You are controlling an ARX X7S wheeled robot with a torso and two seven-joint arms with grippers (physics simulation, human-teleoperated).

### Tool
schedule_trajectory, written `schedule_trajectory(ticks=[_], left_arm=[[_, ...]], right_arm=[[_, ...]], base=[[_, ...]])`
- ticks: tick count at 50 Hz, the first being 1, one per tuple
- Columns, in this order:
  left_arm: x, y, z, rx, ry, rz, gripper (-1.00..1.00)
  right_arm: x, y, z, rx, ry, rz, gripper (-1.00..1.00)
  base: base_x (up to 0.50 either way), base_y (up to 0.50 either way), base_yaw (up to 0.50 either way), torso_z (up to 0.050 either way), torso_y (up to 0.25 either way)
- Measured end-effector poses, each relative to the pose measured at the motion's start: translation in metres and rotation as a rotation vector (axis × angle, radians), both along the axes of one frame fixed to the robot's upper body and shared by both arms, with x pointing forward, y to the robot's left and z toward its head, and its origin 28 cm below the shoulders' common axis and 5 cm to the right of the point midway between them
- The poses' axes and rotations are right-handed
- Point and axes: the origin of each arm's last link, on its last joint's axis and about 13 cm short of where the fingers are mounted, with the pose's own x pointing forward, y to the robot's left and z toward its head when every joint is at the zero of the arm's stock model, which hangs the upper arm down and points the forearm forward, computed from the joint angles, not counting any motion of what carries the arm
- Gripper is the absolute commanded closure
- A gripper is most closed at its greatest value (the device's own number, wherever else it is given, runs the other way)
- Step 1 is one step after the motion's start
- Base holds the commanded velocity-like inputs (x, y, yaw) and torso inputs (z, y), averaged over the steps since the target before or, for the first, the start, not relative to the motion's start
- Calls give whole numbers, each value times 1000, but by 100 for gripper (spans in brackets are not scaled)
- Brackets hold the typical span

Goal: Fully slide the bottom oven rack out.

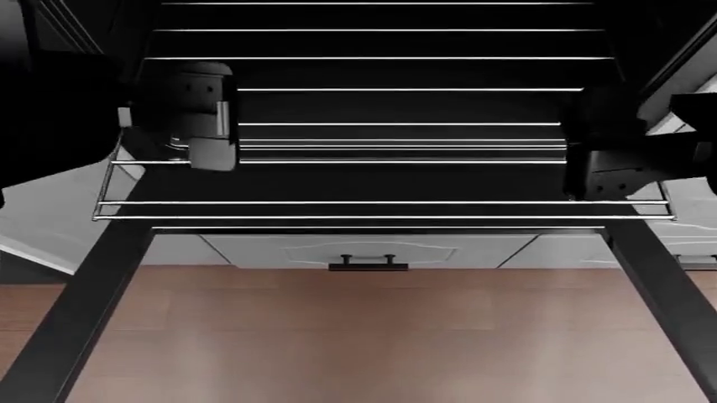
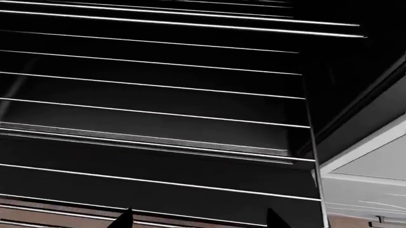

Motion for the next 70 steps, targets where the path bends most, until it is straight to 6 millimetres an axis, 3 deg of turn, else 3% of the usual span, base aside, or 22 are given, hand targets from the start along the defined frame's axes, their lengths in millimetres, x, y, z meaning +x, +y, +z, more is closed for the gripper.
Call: schedule_trajectory(ticks=[12,35,70], left_arm=[[28,-14,-8,25,4,5,-100],[59,-25,-23,38,8,31,-100],[82,-32,-65,51,110,88,-100]], right_arm=[[19,4,-1,-11,17,-6,-100],[52,3,-11,-14,65,-27,-100],[77,1,-47,-17,151,-61,-100]], base=[[0,0,0,0,0],[0,0,0,0,0],[0,0,0,0,0]])
